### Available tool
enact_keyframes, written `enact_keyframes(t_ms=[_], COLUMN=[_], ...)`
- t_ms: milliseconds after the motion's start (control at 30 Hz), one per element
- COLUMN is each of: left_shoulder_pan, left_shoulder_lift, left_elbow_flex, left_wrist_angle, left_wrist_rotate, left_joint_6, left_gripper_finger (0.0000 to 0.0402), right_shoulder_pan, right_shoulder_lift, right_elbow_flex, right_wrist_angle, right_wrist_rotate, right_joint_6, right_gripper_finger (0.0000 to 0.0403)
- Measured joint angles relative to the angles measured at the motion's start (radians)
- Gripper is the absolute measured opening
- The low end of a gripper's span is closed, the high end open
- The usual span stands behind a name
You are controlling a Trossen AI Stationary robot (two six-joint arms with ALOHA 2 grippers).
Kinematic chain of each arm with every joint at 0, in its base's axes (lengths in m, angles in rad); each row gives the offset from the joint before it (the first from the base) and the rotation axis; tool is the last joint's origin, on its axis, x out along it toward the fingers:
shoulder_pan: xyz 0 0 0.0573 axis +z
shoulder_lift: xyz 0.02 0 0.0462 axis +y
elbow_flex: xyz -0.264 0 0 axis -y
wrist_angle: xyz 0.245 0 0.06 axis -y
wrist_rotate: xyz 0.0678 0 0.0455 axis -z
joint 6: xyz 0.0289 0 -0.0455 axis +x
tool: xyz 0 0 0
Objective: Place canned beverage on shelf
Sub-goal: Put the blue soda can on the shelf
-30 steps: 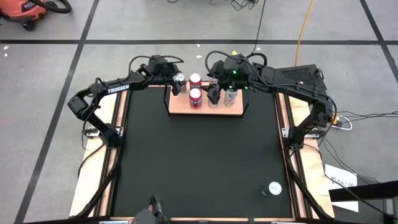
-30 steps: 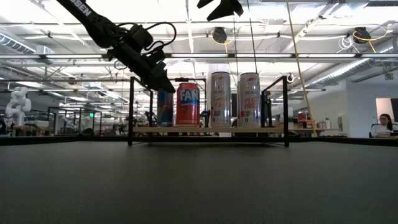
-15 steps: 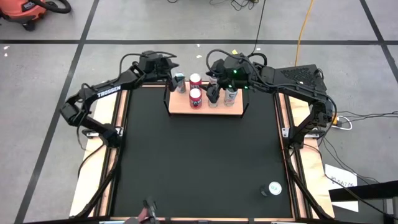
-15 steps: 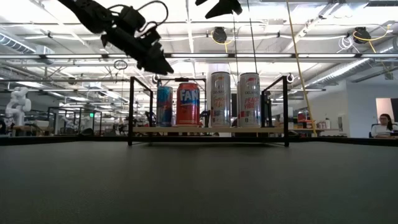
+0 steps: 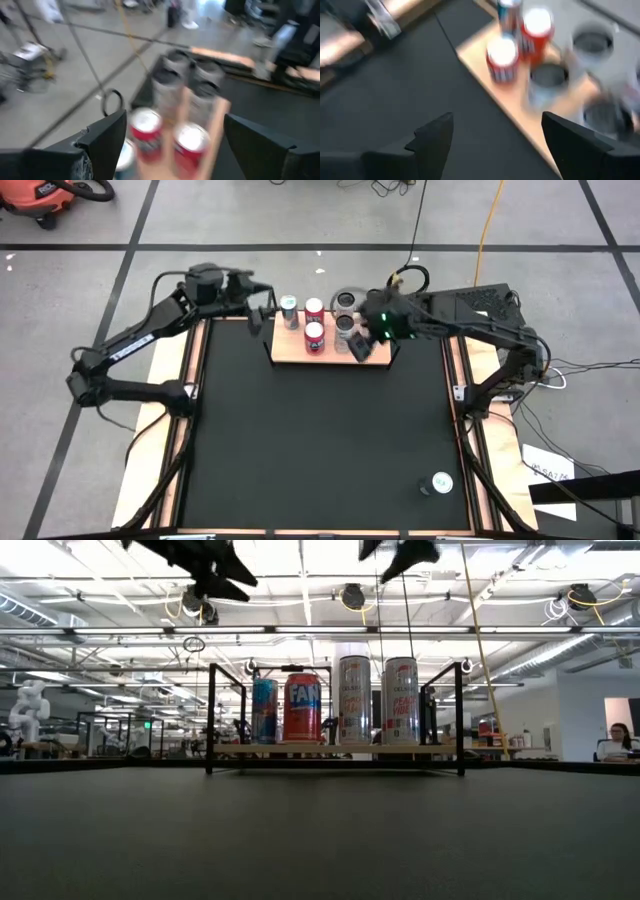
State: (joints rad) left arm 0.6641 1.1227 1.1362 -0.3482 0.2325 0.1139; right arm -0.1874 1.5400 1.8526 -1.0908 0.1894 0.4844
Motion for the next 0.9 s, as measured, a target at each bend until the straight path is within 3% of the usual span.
enact_keyframes(t_ms=[167, 367, 567, 767, 900], left_shoulder_pan=[-0.160, -0.374, -0.539, -0.676, -0.730], left_shoulder_lift=[-0.041, -0.035, -0.029, -0.023, 0.004], left_elbow_flex=[-0.003, -0.055, -0.064, -0.064, -0.064], left_wrist_angle=[-0.125, -0.069, -0.055, -0.056, -0.045], left_wrist_rotate=[-0.020, -0.127, -0.281, -0.400, -0.468], left_joint_6=[-0.045, -0.115, -0.205, -0.298, -0.353], left_gripper_finger=[0.0333, 0.0333, 0.0333, 0.0333, 0.0333], right_shoulder_pan=[0.126, 0.305, 0.489, 0.632, 0.713], right_shoulder_lift=[-0.010, -0.010, -0.081, -0.185, -0.230], right_elbow_flex=[0.000, -0.005, -0.152, -0.401, -0.478], right_wrist_angle=[-0.245, -0.484, -0.477, -0.389, -0.323], right_wrist_rotate=[0.048, 0.050, 0.019, -0.117, -0.190], right_joint_6=[0.179, 0.384, 0.544, 0.702, 0.734], right_gripper_finger=[0.0280, 0.0279, 0.0279, 0.0279, 0.0279])
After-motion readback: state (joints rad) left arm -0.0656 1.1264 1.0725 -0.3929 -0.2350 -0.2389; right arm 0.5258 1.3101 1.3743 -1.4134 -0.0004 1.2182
